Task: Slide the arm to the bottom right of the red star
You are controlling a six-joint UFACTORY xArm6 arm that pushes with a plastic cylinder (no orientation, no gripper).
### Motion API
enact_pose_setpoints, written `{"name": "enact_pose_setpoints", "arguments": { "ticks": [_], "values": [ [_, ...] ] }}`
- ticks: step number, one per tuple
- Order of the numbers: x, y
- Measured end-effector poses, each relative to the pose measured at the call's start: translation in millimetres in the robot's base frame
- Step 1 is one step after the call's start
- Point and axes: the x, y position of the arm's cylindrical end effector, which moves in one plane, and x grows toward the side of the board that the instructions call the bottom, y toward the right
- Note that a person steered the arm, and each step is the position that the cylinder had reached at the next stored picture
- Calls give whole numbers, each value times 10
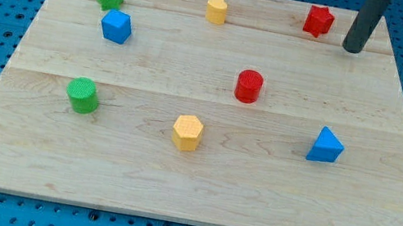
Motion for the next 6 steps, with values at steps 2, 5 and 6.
{"name": "enact_pose_setpoints", "arguments": {
  "ticks": [2, 5, 6],
  "values": [
    [43, -49],
    [330, -877],
    [325, -1015]
  ]
}}
